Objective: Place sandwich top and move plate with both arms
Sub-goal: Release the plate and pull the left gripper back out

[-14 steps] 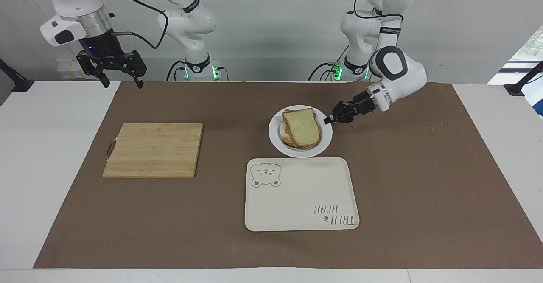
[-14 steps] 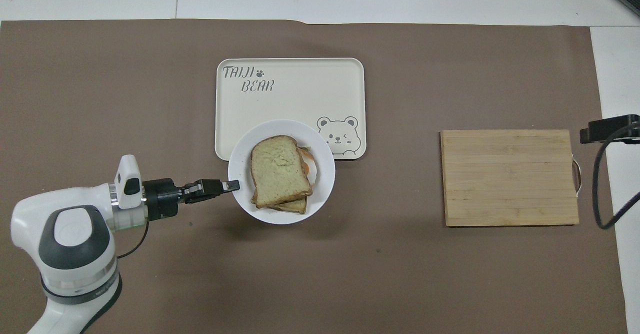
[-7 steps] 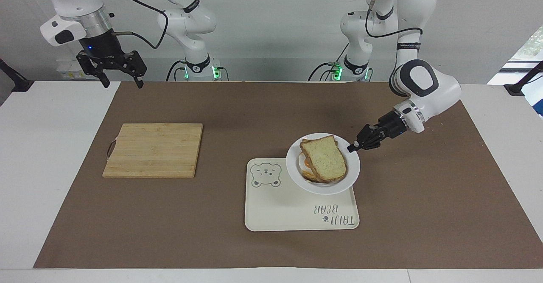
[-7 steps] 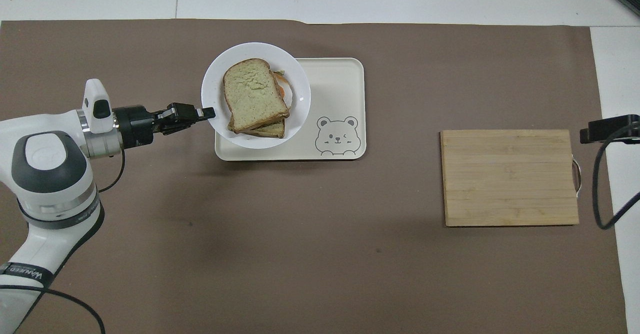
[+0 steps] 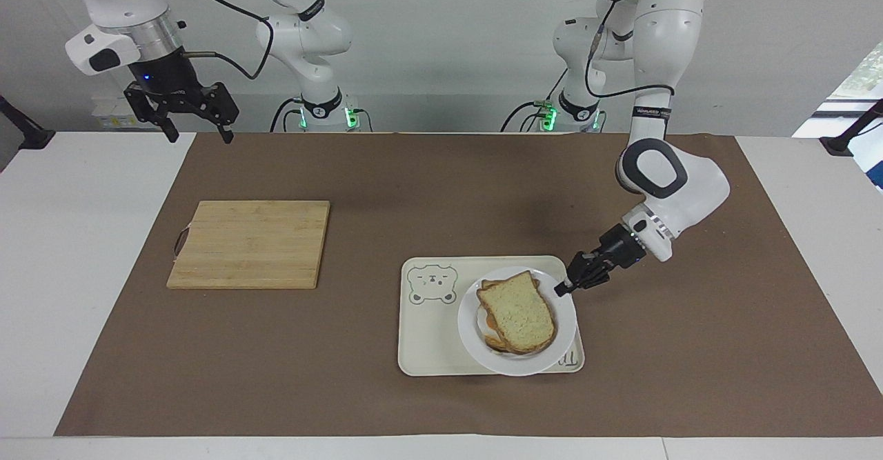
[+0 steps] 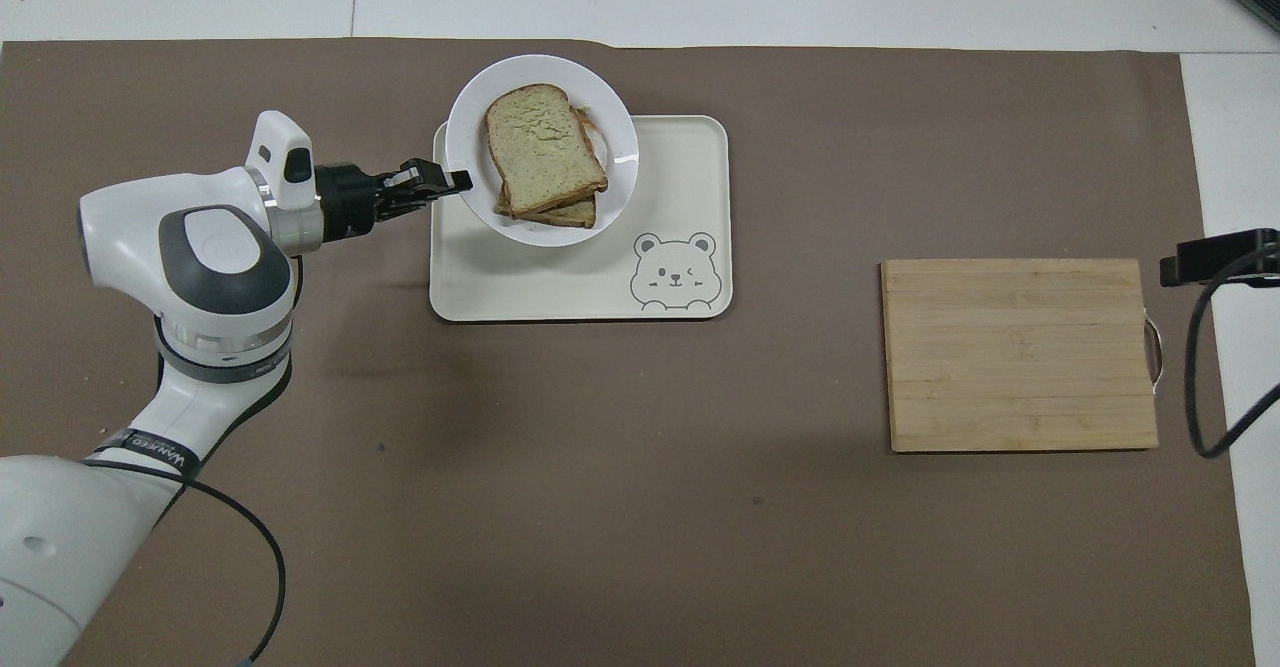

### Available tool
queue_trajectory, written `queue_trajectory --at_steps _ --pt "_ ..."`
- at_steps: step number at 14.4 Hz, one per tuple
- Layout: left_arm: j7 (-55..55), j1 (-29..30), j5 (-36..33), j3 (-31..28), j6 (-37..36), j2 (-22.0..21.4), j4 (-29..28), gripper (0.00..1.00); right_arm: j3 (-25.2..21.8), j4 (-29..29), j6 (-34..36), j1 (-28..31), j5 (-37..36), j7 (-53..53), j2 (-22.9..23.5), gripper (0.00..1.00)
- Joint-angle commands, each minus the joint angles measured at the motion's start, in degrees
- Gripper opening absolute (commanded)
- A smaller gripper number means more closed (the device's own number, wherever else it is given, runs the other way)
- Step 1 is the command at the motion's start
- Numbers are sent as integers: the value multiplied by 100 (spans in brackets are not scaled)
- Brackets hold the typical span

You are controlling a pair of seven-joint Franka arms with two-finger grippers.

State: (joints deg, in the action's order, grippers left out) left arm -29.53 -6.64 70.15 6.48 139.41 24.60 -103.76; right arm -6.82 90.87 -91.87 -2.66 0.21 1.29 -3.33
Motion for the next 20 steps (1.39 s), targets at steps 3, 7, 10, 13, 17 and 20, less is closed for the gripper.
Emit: queue_trajectory --at_steps 3,7,10,13,17,20 --pt "158 -135 -563 20 218 458 427 100 23 53 55 28 -48 82 -81 100" --pt "158 -75 -1054 -24 183 214 330 100 23 53 55 28 -56 82 -81 100" --pt "149 -74 -1415 -243 130 -208 146 100 23 53 55 28 -47 82 -81 100" --pt "175 -92 -1941 -366 130 -447 93 100 23 53 55 28 -47 82 -81 100" --pt "683 -74 -3644 -480 -96 -639 198 100 23 53 55 28 -47 82 -81 100" --pt "905 -65 -5059 -1032 -1490 -1026 828 100 23 53 55 28 -48 82 -81 100"
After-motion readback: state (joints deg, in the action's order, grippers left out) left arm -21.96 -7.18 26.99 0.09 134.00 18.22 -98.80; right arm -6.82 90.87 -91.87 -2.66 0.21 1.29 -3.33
